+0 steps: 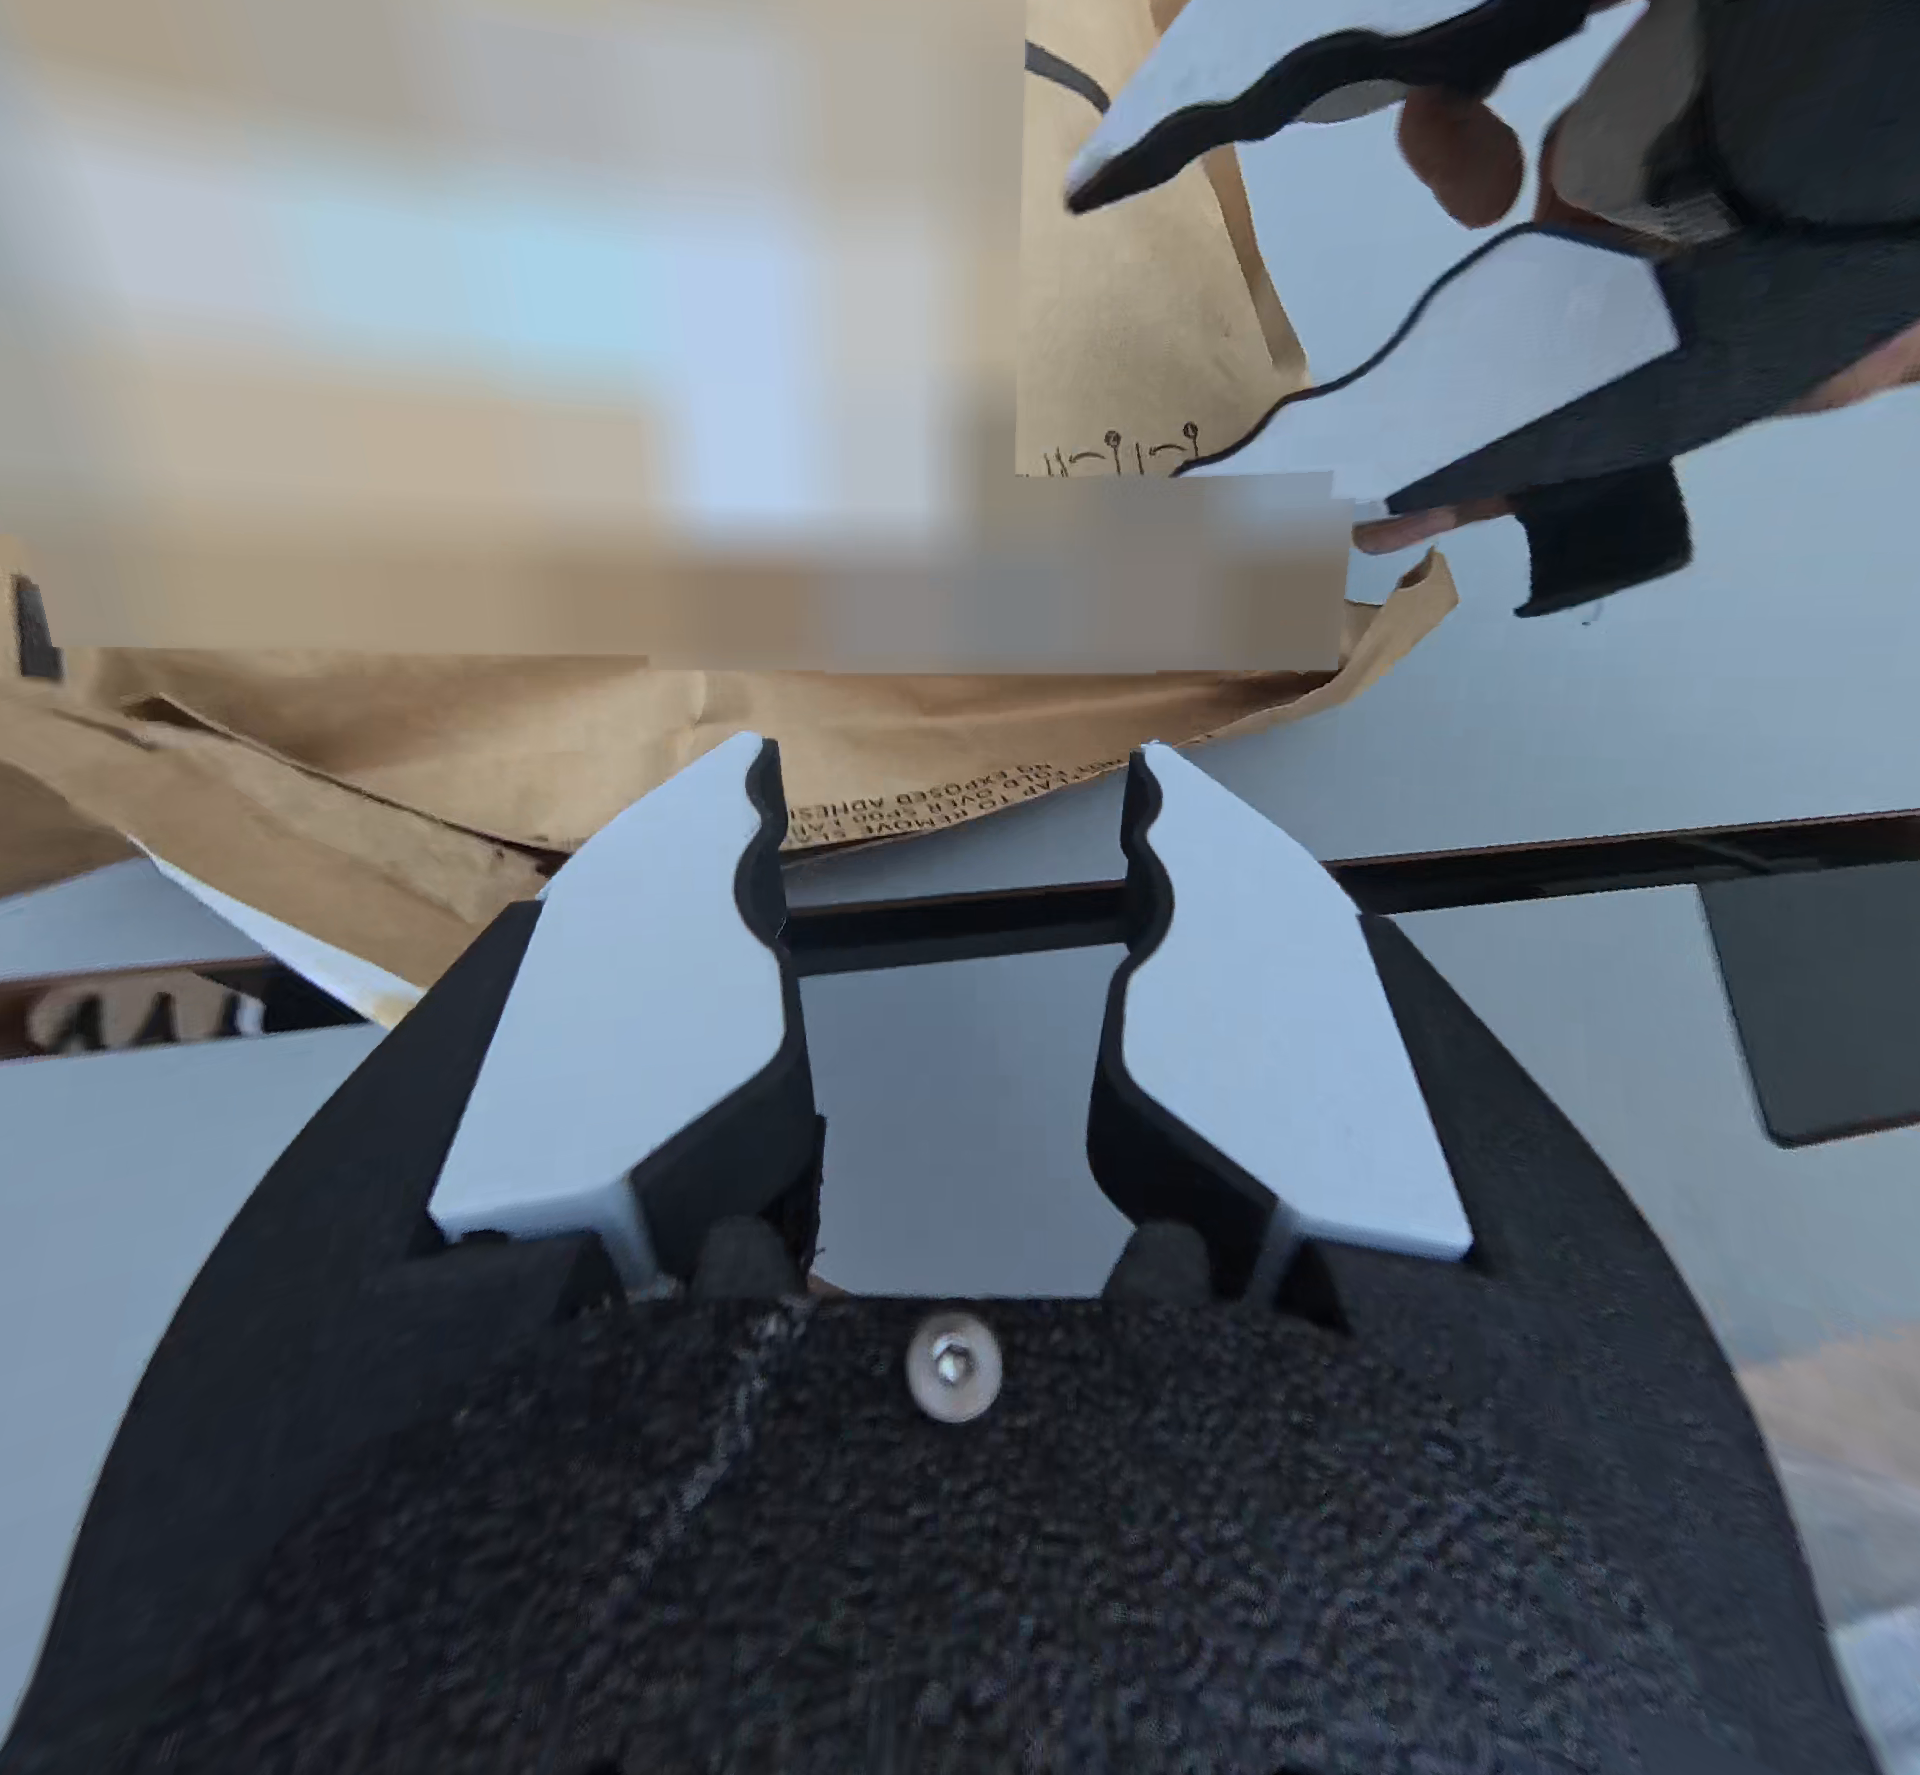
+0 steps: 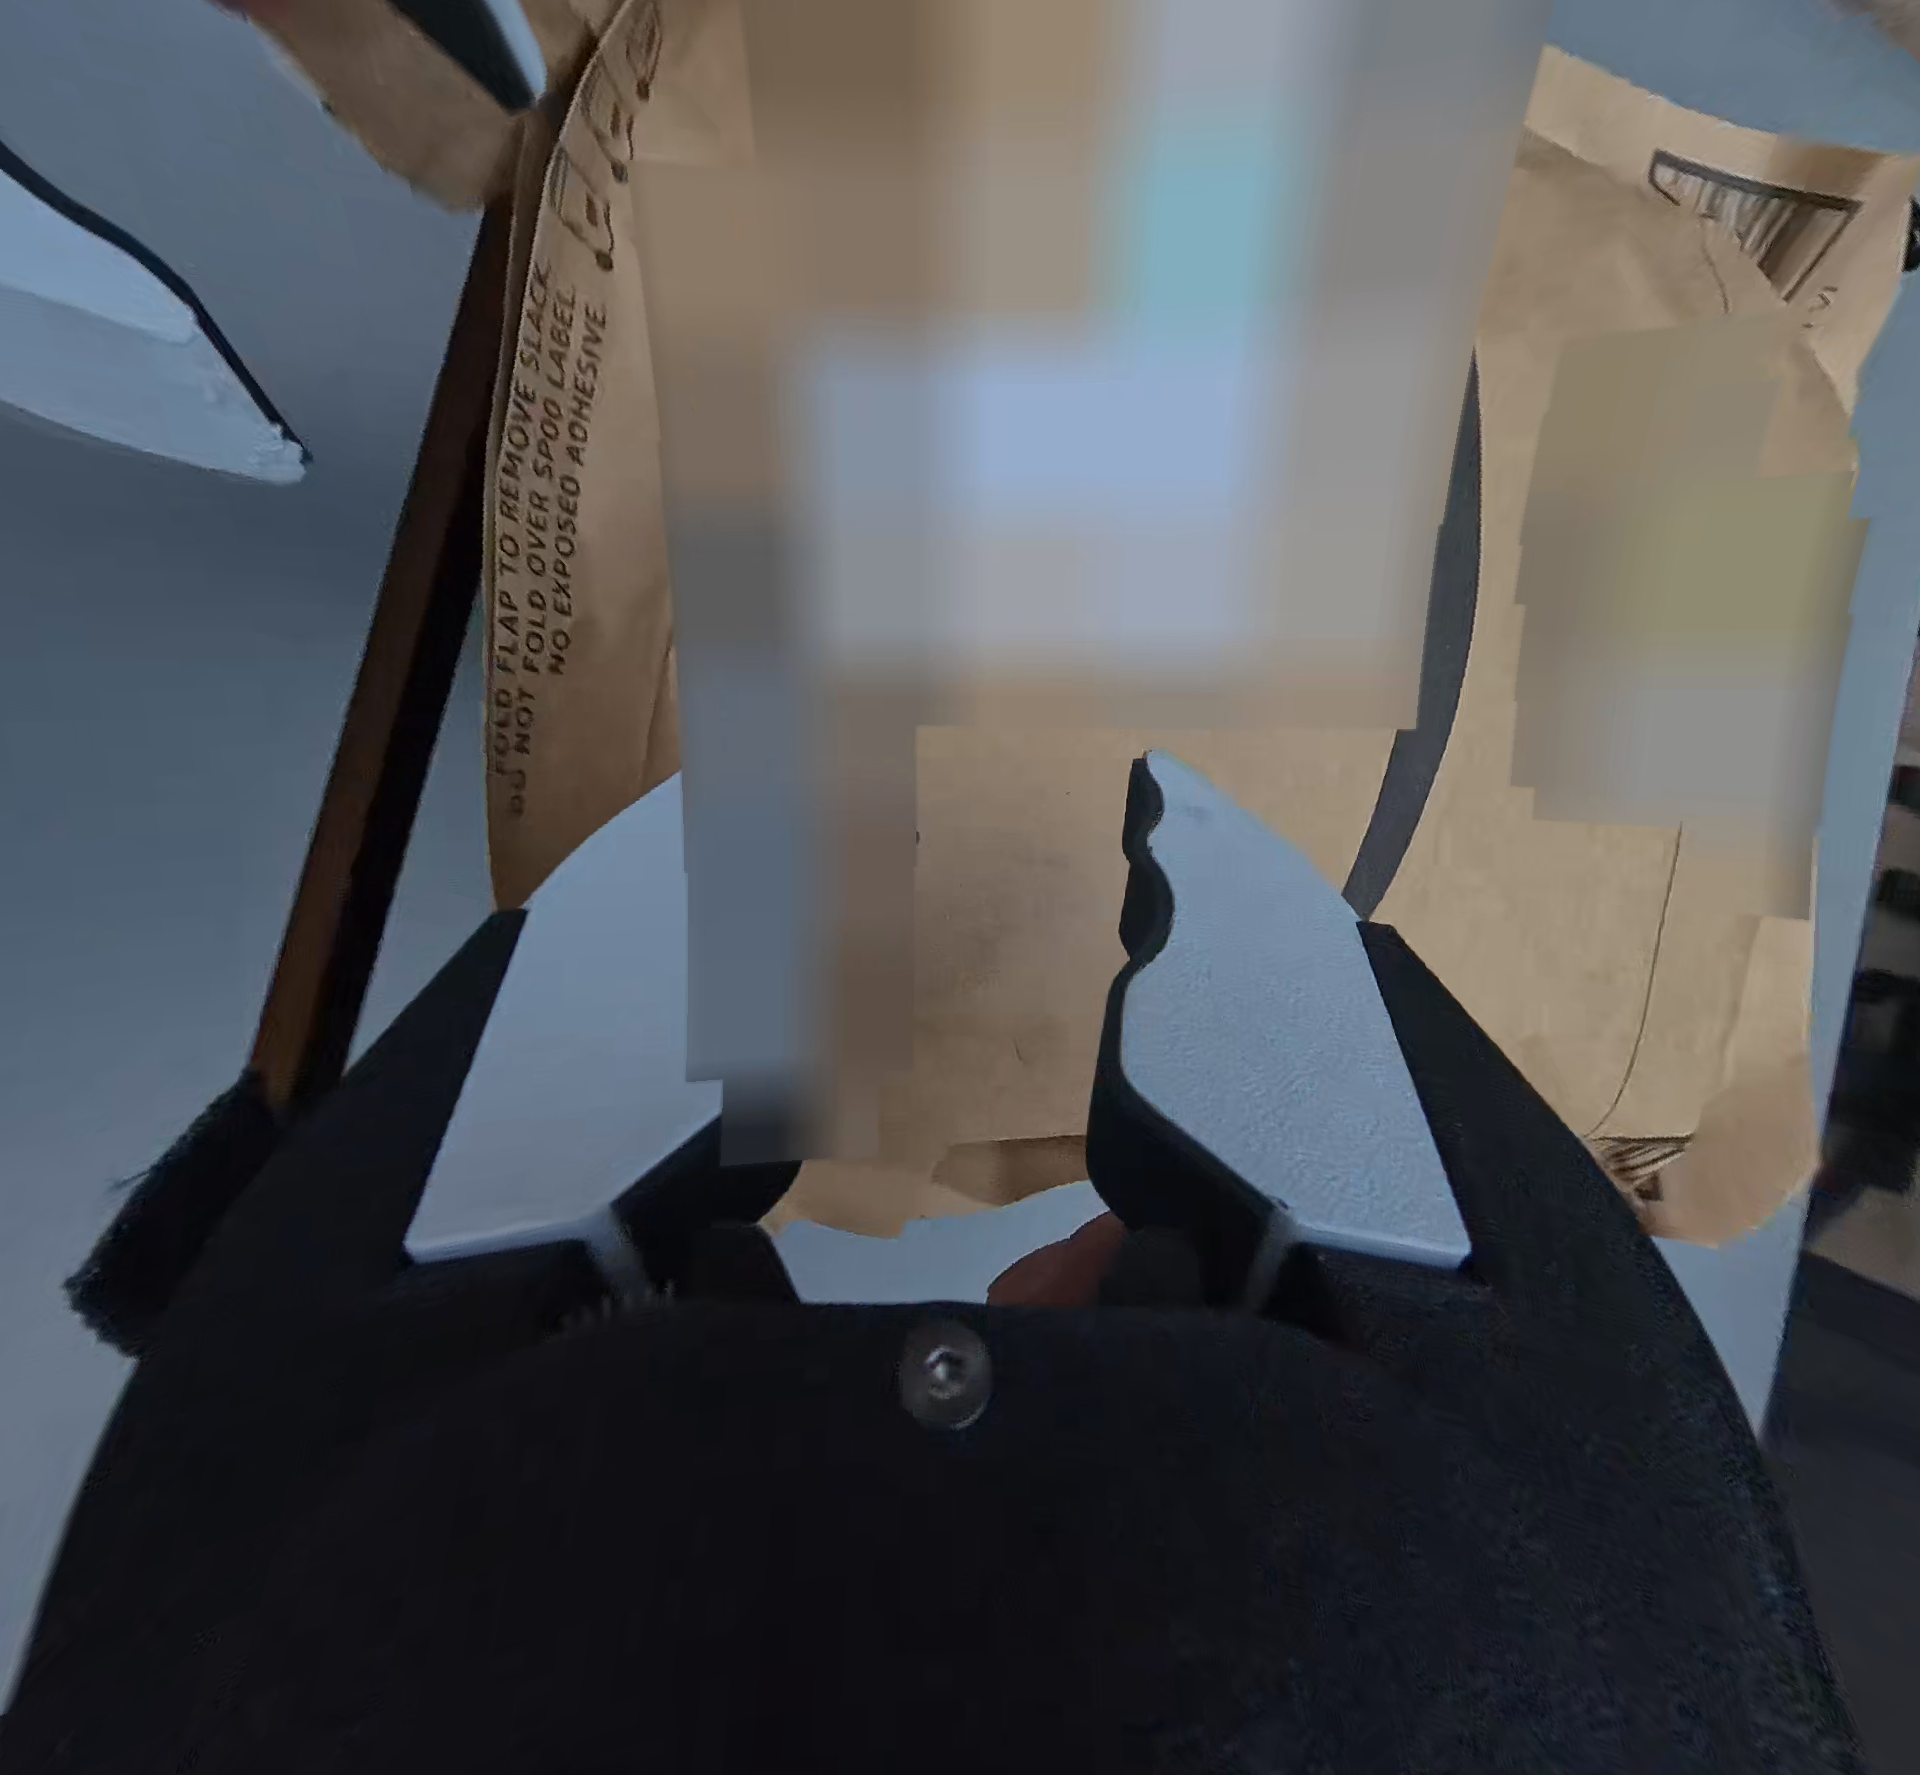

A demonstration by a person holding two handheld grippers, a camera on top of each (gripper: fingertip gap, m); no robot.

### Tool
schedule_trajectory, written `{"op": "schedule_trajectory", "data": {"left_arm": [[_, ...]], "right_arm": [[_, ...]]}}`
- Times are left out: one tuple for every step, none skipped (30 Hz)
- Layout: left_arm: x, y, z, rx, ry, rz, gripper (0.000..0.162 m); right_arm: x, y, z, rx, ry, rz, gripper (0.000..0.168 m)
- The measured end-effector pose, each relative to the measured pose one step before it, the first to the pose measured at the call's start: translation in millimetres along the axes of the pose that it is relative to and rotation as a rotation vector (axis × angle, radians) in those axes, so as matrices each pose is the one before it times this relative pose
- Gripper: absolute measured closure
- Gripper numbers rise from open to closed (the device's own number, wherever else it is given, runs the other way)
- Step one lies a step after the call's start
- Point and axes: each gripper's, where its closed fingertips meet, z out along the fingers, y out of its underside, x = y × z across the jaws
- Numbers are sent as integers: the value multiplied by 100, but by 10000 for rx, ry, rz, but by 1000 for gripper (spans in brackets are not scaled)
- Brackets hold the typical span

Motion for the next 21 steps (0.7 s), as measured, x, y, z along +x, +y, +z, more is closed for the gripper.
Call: {"op": "schedule_trajectory", "data": {"left_arm": [[222, -317, 276, 220, -142, 807, 102], [492, -317, 345, 188, 16, 968, 103], [542, -236, 461, 121, 52, 1123, 104], [534, -197, 445, 89, 6, 1173, 104], [407, -192, 568, 94, -16, 1081, 106], [518, -166, 616, 62, 116, 943, 106], [369, -20, 641, -43, 72, 838, 107], [184, 194, 673, -143, 9, 721, 110], [67, 477, 691, -262, -19, 591, 110], [34, 435, 634, -127, -29, 575, 112], [-117, 59, 591, 194, -163, 468, 120], [0, 66, 214, 28, -29, 297, 125], [582, 603, 386, -398, 363, 142, 127], [550, 958, 425, -575, 325, -9, 125], [525, 1175, 600, -552, 219, 167, 122], [227, 716, 487, -109, -5, 247, 123], [-80, 361, 183, 34, -166, 235, 124], [-192, 165, 90, 114, -220, 263, 124], [-266, 41, -13, 143, -229, 248, 124], [-322, 227, -13, -34, -214, 321, 123], [-637, 67, -137, 61, -377, 352, 121]], "right_arm": [[34, 457, 706, -435, -100, -692, 104], [-86, 482, 559, -388, -88, -687, 105], [-174, 501, 455, -334, -109, -572, 107], [120, 618, 367, -388, 93, -412, 110], [69, 320, 238, -166, 73, -195, 112], [-207, -18, 91, 40, -84, -98, 118], [-214, -46, 70, 40, -12, -199, 122], [-220, -72, 148, 81, 26, -326, 134], [-381, -194, 33, 178, 15, -379, 153], [-393, -79, -52, 106, 134, -322, 166], [-133, 153, -36, -5, 272, -131, 168], [9, 124, -137, 34, 224, 124, 168], [91, -13, -255, 108, 87, 356, 168], [205, -104, -315, 119, 40, 371, 168], [185, -128, -326, 97, 30, 176, 168], [153, -81, -270, 43, 10, 65, 168], [217, -82, -260, 47, 27, 91, 168], [205, -31, -221, 45, -2, 153, 168], [262, -2, -212, 56, -26, 248, 168], [218, -26, -302, 100, -10, 279, 168], [162, -45, -272, 97, -71, 336, 168]]}}
